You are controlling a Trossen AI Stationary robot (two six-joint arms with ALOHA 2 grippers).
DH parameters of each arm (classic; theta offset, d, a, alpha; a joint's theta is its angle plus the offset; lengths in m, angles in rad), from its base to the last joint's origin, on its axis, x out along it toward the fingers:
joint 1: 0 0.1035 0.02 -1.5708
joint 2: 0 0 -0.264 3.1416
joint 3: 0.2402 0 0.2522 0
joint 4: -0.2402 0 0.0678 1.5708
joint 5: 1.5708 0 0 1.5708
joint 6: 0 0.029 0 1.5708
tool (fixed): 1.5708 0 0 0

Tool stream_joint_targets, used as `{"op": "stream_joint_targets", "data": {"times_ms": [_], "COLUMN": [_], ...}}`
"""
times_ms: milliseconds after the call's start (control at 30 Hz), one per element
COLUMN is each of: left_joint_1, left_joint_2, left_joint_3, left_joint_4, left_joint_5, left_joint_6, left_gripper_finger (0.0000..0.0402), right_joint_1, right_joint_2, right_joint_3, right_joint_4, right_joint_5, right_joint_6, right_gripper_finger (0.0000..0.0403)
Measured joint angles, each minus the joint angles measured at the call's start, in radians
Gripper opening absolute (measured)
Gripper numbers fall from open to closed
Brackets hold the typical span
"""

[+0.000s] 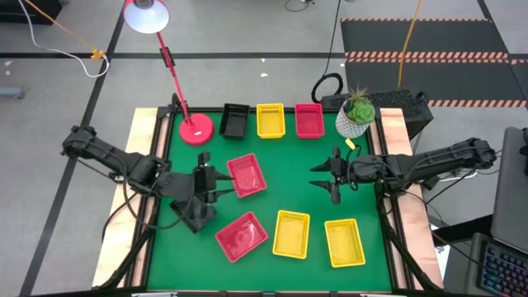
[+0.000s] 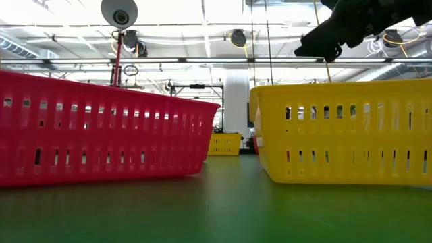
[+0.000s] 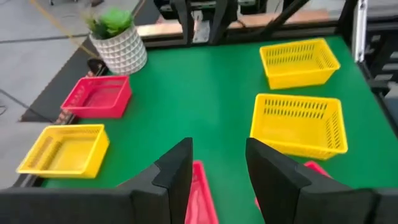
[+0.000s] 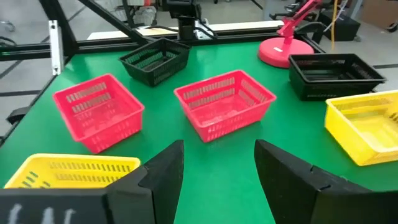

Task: Stack baskets by color
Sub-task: Stack the bottom right yellow bin on the top yellow bin

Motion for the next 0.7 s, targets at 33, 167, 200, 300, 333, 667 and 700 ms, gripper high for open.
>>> {"op": "stream_joint_targets", "data": {"times_ms": [33, 167, 200, 300, 333, 667, 700], "left_joint_1": [0.000, 0.001, 0.002, 0.002, 0.002, 0.000, 0.000], "left_joint_2": [-0.014, -0.056, -0.058, -0.056, -0.056, -0.053, -0.053], "left_joint_3": [-0.034, -0.150, -0.171, -0.218, -0.228, -0.258, -0.258], "left_joint_4": [0.037, 0.186, 0.217, 0.299, 0.322, 0.413, 0.411], "left_joint_5": [0.000, -0.009, -0.016, -0.032, -0.033, 0.054, 0.067], "left_joint_6": [0.004, 0.015, 0.022, 0.057, 0.067, 0.108, 0.103], "left_gripper_finger": [0.0152, 0.0152, 0.0152, 0.0152, 0.0152, 0.0152, 0.0152], "right_joint_1": [0.007, 0.040, 0.050, 0.089, 0.102, 0.239, 0.247], "right_joint_2": [0.000, 0.000, 0.000, 0.000, 0.000, 0.033, 0.038], "right_joint_3": [0.000, 0.018, 0.025, 0.053, 0.063, 0.162, 0.176], "right_joint_4": [0.002, 0.000, -0.004, -0.022, -0.027, -0.122, -0.146], "right_joint_5": [0.000, 0.001, 0.002, 0.002, 0.002, 0.110, 0.112], "right_joint_6": [0.010, 0.058, 0.066, 0.077, 0.081, 0.113, 0.123], "right_gripper_finger": [0.0189, 0.0189, 0.0189, 0.0189, 0.0189, 0.0189, 0.0189]}}
